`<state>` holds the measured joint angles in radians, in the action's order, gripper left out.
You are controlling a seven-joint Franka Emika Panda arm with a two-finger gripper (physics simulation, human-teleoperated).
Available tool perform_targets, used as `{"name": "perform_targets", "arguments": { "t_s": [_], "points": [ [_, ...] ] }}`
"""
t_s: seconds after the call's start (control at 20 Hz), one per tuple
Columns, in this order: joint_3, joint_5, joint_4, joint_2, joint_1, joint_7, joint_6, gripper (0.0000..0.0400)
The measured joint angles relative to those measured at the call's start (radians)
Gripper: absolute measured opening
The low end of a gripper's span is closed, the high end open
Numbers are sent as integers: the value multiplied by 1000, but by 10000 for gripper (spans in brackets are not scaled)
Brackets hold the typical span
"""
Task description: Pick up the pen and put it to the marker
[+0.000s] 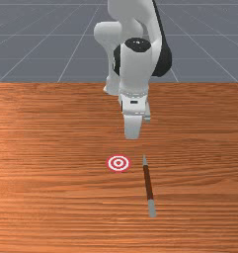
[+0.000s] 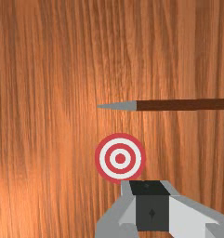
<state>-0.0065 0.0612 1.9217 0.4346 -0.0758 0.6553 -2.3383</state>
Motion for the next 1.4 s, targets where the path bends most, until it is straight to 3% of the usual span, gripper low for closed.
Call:
{"name": "perform_targets", "arguments": {
  "t_s": [0.1,0.3,0.5,0.55,0.8,0.85,0.9,1.05,1.4],
  "points": [
    [10,-48,-26,17,-64,-202,4,0],
    [45,-30,-100,61,-158,-281,34,0],
    [65,-8,-117,75,-194,-269,15,0],
    [55,13,-146,89,-208,-287,59,0],
    [61,0,-201,142,-197,-259,26,0],
    [88,-45,-265,178,-169,-213,68,0],
    [59,-17,-337,216,-192,-271,112,0],
    [67,-23,-499,311,-178,-226,214,0],
    [54,-4,-420,304,-185,-241,85,0]
  ]
}}
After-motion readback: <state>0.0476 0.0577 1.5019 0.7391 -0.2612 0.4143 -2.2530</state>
